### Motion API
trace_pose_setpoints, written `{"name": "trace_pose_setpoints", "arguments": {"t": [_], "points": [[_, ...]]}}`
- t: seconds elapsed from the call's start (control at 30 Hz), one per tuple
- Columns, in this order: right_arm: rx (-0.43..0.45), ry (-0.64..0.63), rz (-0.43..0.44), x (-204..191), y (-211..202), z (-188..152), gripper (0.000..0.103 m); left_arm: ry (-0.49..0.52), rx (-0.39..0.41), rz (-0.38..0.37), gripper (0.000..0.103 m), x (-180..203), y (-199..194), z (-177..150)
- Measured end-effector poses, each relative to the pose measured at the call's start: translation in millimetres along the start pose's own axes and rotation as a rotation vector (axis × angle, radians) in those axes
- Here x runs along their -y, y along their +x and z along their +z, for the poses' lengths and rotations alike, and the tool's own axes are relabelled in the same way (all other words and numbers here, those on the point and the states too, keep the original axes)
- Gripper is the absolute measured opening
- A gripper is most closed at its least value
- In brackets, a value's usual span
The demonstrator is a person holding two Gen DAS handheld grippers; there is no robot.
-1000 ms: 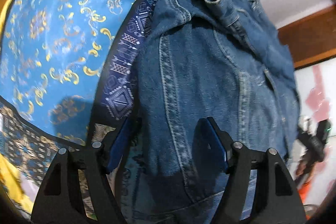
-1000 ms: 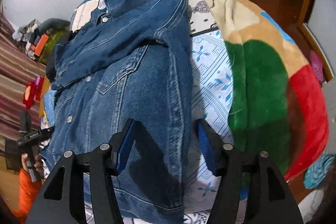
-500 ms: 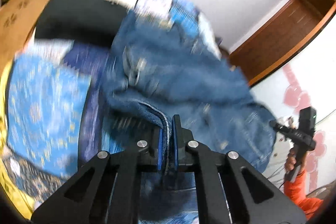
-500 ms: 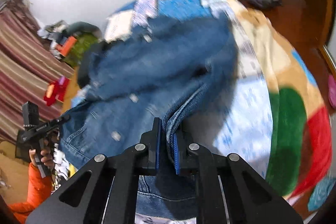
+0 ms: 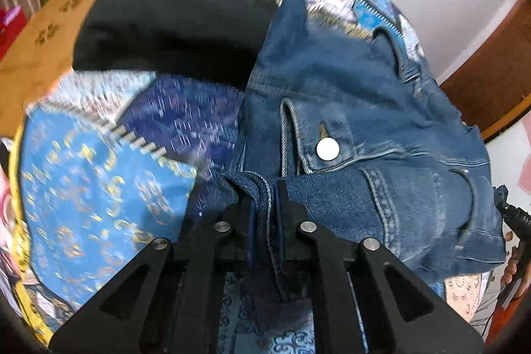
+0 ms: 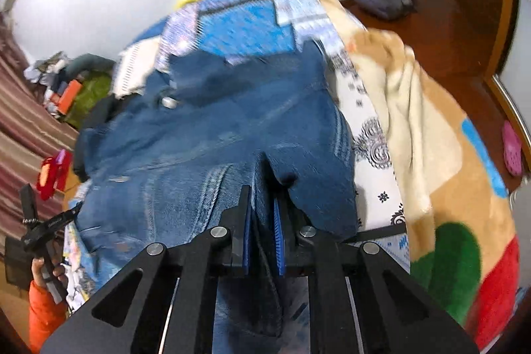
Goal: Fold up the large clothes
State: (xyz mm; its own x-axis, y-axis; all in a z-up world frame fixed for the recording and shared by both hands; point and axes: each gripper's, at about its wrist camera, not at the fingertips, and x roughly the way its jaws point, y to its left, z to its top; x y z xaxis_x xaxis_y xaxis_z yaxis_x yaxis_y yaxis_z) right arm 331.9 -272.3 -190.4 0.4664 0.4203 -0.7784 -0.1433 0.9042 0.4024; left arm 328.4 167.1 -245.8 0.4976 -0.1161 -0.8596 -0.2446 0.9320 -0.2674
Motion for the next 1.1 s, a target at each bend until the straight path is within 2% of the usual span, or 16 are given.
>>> {"name": "trace_pose_setpoints", "arguments": {"t": [0.13, 0.17, 0.2, 0.27, 0.3, 0.33, 0.37, 0.43, 0.6, 0.67, 0.83, 0.87, 0.9, 0.93, 1.0, 1.1], "points": [[-0.004, 0.016, 0.021, -1.1, -8.3, 0.4, 0.014, 0.023, 0.0, 0.004, 0.012, 2.0, -9.3, 1.8], [-0.014, 0.009, 0.017, -3.6, -12.6, 0.5, 0.015, 0.031, -0.006, 0.005, 0.018, 2.1, -14.6, 1.8], [-0.022, 0.004, 0.014, -5.1, -14.8, 1.0, 0.018, 0.039, -0.009, 0.004, 0.029, 2.0, -21.0, 1.0], [-0.043, -0.011, 0.008, -8.9, -23.3, -0.7, 0.028, 0.051, -0.002, -0.011, 0.043, 1.2, -33.9, -2.9], [-0.046, -0.015, 0.011, -9.1, -25.1, -1.9, 0.038, 0.055, 0.006, -0.016, 0.049, 0.8, -39.3, -5.9], [-0.043, -0.019, 0.014, -10.7, -28.5, -5.0, 0.048, 0.06, 0.012, -0.017, 0.051, 0.2, -42.6, -9.8], [-0.039, -0.023, 0.01, -10.9, -30.8, -7.4, 0.052, 0.064, 0.012, -0.017, 0.054, -1.1, -46.0, -14.6], [-0.032, -0.055, -0.016, -14.0, -35.7, -16.0, 0.054, 0.064, 0.004, -0.021, 0.057, -3.0, -48.2, -23.2], [-0.104, -0.043, 0.0, -9.0, -25.5, -36.6, 0.054, 0.041, -0.073, -0.103, 0.057, -6.2, -30.6, -41.9], [-0.086, -0.032, 0.013, -7.3, -24.3, -42.4, 0.055, 0.03, -0.109, -0.147, 0.057, -4.7, -20.9, -45.3], [-0.102, 0.02, 0.117, -9.0, -22.4, -40.3, 0.055, 0.005, -0.108, -0.15, 0.057, -1.4, -10.8, -43.9], [-0.107, 0.007, 0.125, -13.0, -21.9, -40.6, 0.053, 0.006, -0.102, -0.15, 0.054, -0.6, -11.5, -43.5], [-0.109, -0.009, 0.129, -17.5, -22.8, -43.0, 0.048, 0.013, -0.089, -0.148, 0.045, 0.4, -14.5, -43.4], [-0.11, -0.022, 0.128, -21.0, -23.6, -45.7, 0.034, 0.023, -0.083, -0.143, 0.042, 1.7, -16.7, -43.5], [-0.146, -0.043, 0.159, -28.0, -20.7, -49.1, 0.018, 0.049, -0.079, -0.131, 0.027, 3.8, -24.6, -44.3], [-0.151, -0.057, 0.234, -39.7, -24.9, -50.6, 0.017, 0.08, -0.063, -0.174, 0.012, 8.1, -42.5, -41.7]]}}
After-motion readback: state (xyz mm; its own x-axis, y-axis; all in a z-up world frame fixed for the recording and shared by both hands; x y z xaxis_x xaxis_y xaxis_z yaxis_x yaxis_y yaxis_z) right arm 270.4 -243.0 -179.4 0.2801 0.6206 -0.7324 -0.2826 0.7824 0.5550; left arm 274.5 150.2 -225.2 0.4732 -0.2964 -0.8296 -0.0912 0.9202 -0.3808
